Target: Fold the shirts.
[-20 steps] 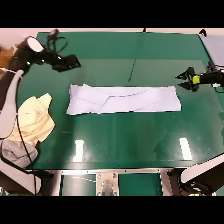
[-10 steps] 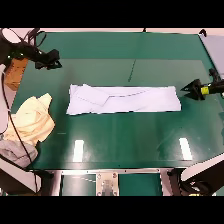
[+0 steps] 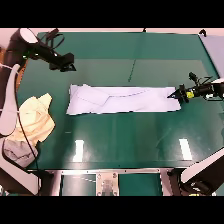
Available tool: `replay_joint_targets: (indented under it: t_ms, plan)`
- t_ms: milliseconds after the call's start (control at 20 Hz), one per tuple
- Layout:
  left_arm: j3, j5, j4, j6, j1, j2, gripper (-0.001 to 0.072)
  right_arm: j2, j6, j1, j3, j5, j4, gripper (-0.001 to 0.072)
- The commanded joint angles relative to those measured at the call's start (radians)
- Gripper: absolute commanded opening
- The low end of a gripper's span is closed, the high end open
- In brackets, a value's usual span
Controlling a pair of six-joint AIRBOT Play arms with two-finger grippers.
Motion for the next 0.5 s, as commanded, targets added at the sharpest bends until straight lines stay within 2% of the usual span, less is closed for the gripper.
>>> replay_joint_targets:
  t_ms: [0,100,200,300,450]
  plan:
    - [0.000,0.069,-0.031,0.023,-0.082,-0.017,0.0026,-0.005,0.005,0.015,0.067,0.042,0.002,0.0014]
    - [0.000,0.123,-0.097,0.032,-0.146,-0.063,0.0026,0.010,0.039,0.023,0.140,0.134,0.012,0.0014]
    - [0.000,0.181,-0.205,0.092,-0.235,-0.143,0.0027,0.061,0.061,0.039,0.194,0.200,0.038,0.0014]
    - [0.000,0.247,-0.291,0.132,-0.321,-0.219,0.0026,0.149,0.066,0.061,0.221,0.215,0.063,0.0014]
    - [0.011,0.352,-0.335,0.138,-0.428,-0.311,0.0026,0.284,0.093,0.108,0.238,0.224,0.086,0.0015]
